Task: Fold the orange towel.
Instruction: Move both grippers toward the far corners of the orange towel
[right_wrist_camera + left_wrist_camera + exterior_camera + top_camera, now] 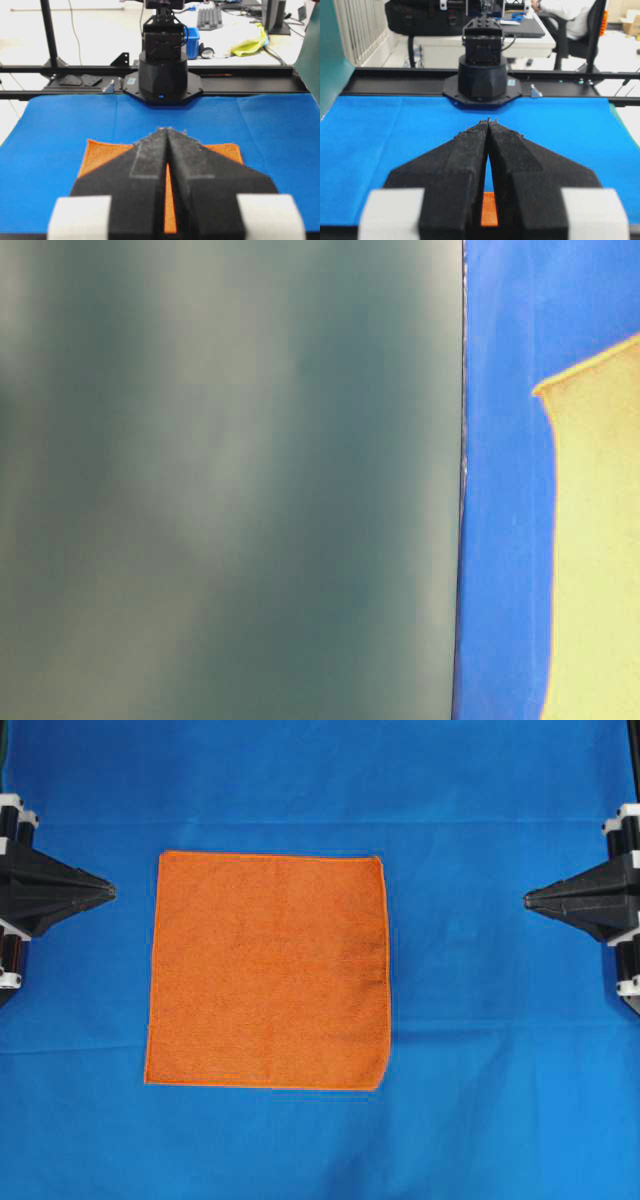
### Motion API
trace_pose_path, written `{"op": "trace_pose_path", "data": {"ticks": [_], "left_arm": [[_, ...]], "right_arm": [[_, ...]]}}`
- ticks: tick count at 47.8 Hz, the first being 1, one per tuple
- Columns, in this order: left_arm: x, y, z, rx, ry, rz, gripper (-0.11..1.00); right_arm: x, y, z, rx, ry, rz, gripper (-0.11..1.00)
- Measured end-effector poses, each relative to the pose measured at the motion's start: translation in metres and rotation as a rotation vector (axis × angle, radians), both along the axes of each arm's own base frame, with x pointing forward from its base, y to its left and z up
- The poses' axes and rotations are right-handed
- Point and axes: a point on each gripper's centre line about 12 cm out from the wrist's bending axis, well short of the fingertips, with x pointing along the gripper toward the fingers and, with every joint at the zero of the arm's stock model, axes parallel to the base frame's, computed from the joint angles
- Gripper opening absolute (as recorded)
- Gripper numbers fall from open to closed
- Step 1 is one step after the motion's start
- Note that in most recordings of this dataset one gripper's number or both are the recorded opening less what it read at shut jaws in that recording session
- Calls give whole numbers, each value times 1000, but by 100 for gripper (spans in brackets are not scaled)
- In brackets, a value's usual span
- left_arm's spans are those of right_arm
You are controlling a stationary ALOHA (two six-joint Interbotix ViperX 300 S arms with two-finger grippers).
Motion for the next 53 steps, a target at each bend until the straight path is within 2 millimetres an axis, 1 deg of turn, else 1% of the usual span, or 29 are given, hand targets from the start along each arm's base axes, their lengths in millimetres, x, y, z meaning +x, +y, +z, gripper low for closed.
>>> {"op": "trace_pose_path", "data": {"ticks": [4, 11, 19, 27, 31, 33, 36, 39, 40, 46, 47, 48, 50, 53], "left_arm": [[0, 1, -3, -39, 23, 3, 0], [1, 1, -5, -41, 43, 3, 0], [2, 2, -11, -41, 83, 10, 0], [5, 12, -20, -48, 138, 60, 0], [7, 18, -25, -54, 171, 91, 1], [8, 22, -29, -58, 192, 108, 3], [10, 27, -35, -67, 225, 130, 11], [12, 30, -40, -81, 250, 147, 24], [13, 32, -43, -86, 263, 156, 32], [17, 44, -63, -110, 342, 209, 72], [17, 47, -68, -114, 358, 220, 77], [17, 50, -73, -118, 376, 235, 81], [18, 56, -83, -129, 416, 262, 87], [19, 65, -97, -146, 467, 302, 87]], "right_arm": [[1, 0, -1, 6, 6, 0, 0], [4, -1, 0, 23, 46, -4, 0], [13, -11, 0, 58, 107, -51, 0], [35, -21, -3, 74, 178, -95, 0], [48, -28, -9, 79, 223, -119, 0], [56, -33, -14, 84, 253, -135, 0], [65, -39, -21, 91, 289, -154, 1], [73, -46, -29, 104, 324, -174, 4], [76, -48, -33, 111, 341, -183, 9], [90, -63, -52, 149, 429, -227, 46], [93, -66, -57, 157, 447, -239, 54], [94, -70, -60, 164, 462, -249, 58], [98, -76, -68, 179, 488, -268, 65], [102, -86, -83, 197, 539, -297, 64]]}}
